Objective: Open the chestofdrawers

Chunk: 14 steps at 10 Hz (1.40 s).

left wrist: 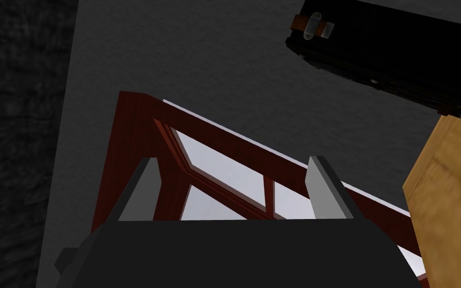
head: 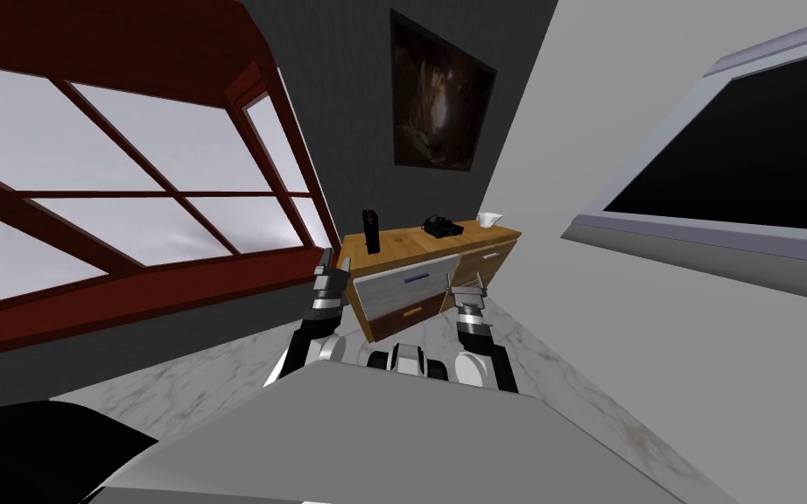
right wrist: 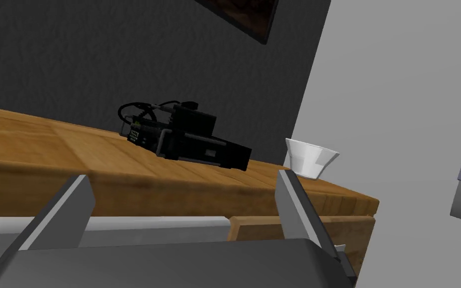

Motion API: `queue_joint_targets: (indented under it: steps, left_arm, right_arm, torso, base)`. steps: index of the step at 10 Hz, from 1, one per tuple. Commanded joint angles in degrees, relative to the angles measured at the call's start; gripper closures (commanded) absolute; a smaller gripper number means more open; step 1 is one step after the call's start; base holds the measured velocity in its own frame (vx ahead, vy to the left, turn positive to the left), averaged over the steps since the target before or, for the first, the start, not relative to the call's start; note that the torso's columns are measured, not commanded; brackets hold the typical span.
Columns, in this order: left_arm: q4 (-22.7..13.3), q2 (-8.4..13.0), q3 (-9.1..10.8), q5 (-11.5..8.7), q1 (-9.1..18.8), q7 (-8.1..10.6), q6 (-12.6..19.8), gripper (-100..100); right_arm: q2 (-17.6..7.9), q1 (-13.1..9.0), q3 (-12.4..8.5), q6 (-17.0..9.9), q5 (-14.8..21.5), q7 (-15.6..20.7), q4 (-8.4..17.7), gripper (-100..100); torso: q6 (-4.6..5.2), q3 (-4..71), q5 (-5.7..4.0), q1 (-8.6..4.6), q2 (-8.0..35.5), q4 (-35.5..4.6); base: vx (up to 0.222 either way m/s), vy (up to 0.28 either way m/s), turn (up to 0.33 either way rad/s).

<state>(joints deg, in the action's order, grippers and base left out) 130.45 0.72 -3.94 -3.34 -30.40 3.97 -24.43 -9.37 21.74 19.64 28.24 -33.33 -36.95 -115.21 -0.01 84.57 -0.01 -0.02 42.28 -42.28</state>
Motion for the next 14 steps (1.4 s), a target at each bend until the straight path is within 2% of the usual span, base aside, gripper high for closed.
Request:
queue_joint_targets:
  steps: [1,2,3,4,5,6,7,8,9,10,11,13,14]
  left_arm:
    - [0.0,0.0,0.0,0.0,0.0,0.0,0.0,0]
    - [0.0,0.0,0.0,0.0,0.0,0.0,0.0,0]
    - [0.0,0.0,0.0,0.0,0.0,0.0,0.0,0]
    - [0.0,0.0,0.0,0.0,0.0,0.0,0.0,0]
    - [0.0,0.0,0.0,0.0,0.0,0.0,0.0,0]
    - [0.0,0.0,0.0,0.0,0.0,0.0,0.0,0]
    - [0.0,0.0,0.0,0.0,0.0,0.0,0.0,0]
    - [0.0,0.0,0.0,0.0,0.0,0.0,0.0,0]
    - [0.0,0.0,0.0,0.0,0.0,0.0,0.0,0]
    - [0.0,0.0,0.0,0.0,0.0,0.0,0.0,0]
    - [0.0,0.0,0.0,0.0,0.0,0.0,0.0,0]
    - [0.0,0.0,0.0,0.0,0.0,0.0,0.0,0]
    - [0.0,0.0,0.0,0.0,0.0,0.0,0.0,0]
  right_arm:
    - [-0.03,-1.02,1.91,0.2,-3.77,-4.45,1.71,-100]
    - [-0.03,-1.02,1.91,0.2,-3.83,-5.91,1.71,-100]
    - [0.01,-1.8,3.15,0.27,-6.29,-7.49,2.97,-100]
    - [0.01,-1.8,3.15,0.27,-6.41,-9.08,2.97,-100]
    - [0.09,-2.6,4.39,0.33,-8.86,-10.64,4.31,-100]
    - [0.09,-2.6,4.39,0.33,-9.0,-12.38,4.31,-100]
    - [0.18,-3.41,5.63,0.38,-11.46,-14.04,5.69,-100]
    - [0.18,-3.41,5.63,0.38,-11.58,-15.78,5.69,-100]
    - [0.29,-4.22,6.86,0.42,-14.1,-17.46,7.13,-100]
    - [0.29,-4.22,6.86,0.42,-14.14,-18.98,7.13,-100]
    - [0.42,-5.04,8.07,0.44,-16.54,-20.47,8.61,-100]
    - [0.42,-5.04,8.07,0.44,-16.67,-22.26,8.61,-100]
    - [0.55,-5.86,9.26,0.46,-19.16,-24.59,10.11,-100]
  torso:
    - [0.02,0.0,0.01,0.01,0.02,0.0]
    - [0.0,0.0,0.01,0.02,0.0,0.0]
    - [0.02,0.0,0.01,0.02,0.01,0.0]
    - [0.0,0.0,0.01,0.02,0.01,0.0]
    - [0.02,0.0,0.01,0.03,0.01,0.0]
    - [0.0,0.01,0.01,0.02,-0.02,0.0]
    - [0.02,0.0,0.01,0.02,0.01,0.0]
    - [0.0,-0.01,0.0,0.01,0.01,0.0]
    - [0.03,-0.01,0.01,0.01,0.02,-0.01]
    - [0.0,0.0,0.0,0.02,0.0,0.0]
    - [0.02,0.0,0.01,0.02,0.01,0.0]
    - [0.02,0.0,0.01,0.02,0.02,0.0]
    - [0.02,-0.03,0.02,0.05,0.05,-0.01]
  base:
    - [0.028,-0.017,0.085]
    - [0.025,-0.016,0.047]
    - [0.026,-0.014,0.094]
    - [0.024,-0.013,0.043]
    - [0.033,-0.013,0.085]
    - [0.026,-0.012,0.049]
    - [0.023,-0.015,0.082]
    - [0.026,-0.016,0.047]
    - [0.031,-0.017,0.084]
    - [0.024,-0.015,0.055]
    - [0.028,-0.019,0.084]
    - [0.016,-0.009,0.019]
    - [0.019,-0.005,0.081]
